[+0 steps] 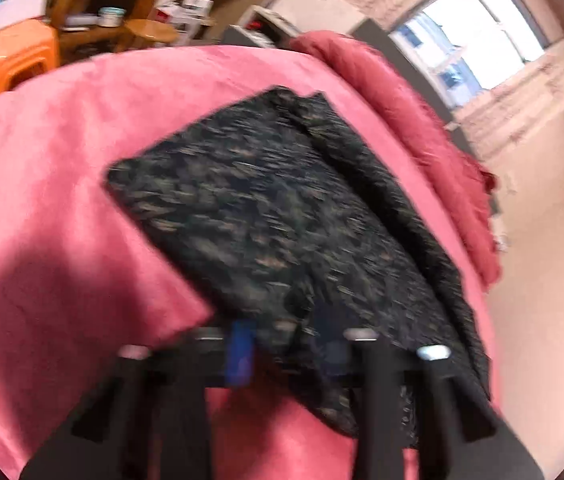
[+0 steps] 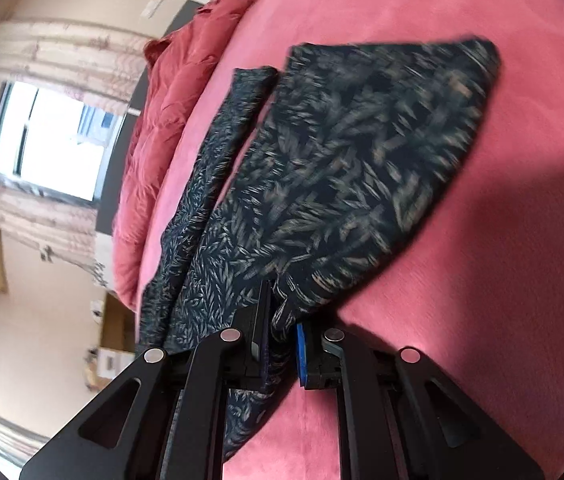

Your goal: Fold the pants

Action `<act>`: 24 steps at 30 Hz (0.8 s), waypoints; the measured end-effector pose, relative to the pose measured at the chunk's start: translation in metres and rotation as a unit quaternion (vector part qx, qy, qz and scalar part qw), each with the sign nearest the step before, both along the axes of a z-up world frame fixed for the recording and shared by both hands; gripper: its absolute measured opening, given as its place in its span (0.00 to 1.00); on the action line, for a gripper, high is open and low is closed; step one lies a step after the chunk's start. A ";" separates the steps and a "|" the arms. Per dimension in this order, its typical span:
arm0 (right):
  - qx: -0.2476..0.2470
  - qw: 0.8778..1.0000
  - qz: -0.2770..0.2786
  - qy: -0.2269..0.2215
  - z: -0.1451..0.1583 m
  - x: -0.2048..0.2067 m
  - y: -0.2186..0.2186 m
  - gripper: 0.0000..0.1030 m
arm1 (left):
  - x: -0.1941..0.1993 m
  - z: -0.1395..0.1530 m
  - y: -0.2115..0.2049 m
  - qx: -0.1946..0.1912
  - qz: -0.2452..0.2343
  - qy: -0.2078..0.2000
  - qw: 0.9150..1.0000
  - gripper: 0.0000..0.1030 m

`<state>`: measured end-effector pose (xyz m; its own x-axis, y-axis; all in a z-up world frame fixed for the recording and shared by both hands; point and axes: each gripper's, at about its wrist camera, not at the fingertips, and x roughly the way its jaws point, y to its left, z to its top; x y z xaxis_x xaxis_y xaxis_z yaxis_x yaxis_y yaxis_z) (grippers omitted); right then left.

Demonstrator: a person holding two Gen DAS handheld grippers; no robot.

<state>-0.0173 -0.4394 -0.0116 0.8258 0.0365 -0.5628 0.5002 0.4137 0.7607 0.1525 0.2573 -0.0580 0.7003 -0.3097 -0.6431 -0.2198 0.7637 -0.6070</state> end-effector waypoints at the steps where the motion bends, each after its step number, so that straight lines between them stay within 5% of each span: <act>1: -0.022 1.000 0.006 0.005 0.005 0.002 0.002 0.09 | -0.001 -0.001 0.003 -0.010 0.001 -0.001 1.000 0.08; 13: -0.095 0.994 0.047 0.039 0.047 -0.033 0.007 0.05 | -0.073 0.044 0.026 -0.004 -0.037 -0.056 0.998 0.06; 18: -0.103 0.989 0.085 0.058 0.057 -0.064 0.006 0.05 | -0.123 0.037 0.046 -0.010 -0.029 -0.046 0.998 0.04; 22: -0.092 0.986 0.108 0.088 0.046 -0.079 0.006 0.05 | -0.155 0.033 0.061 0.023 0.002 -0.058 0.998 0.00; 24: -0.089 0.984 0.113 0.107 0.037 -0.075 0.007 0.05 | -0.154 0.025 0.065 -0.001 0.001 -0.047 0.999 0.00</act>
<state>-0.0922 -0.4320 0.0254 0.6704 0.0909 -0.7364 0.5199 0.6506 0.5536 -0.0015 0.3223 -0.0333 0.7584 -0.3101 -0.5733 -0.1620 0.7623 -0.6267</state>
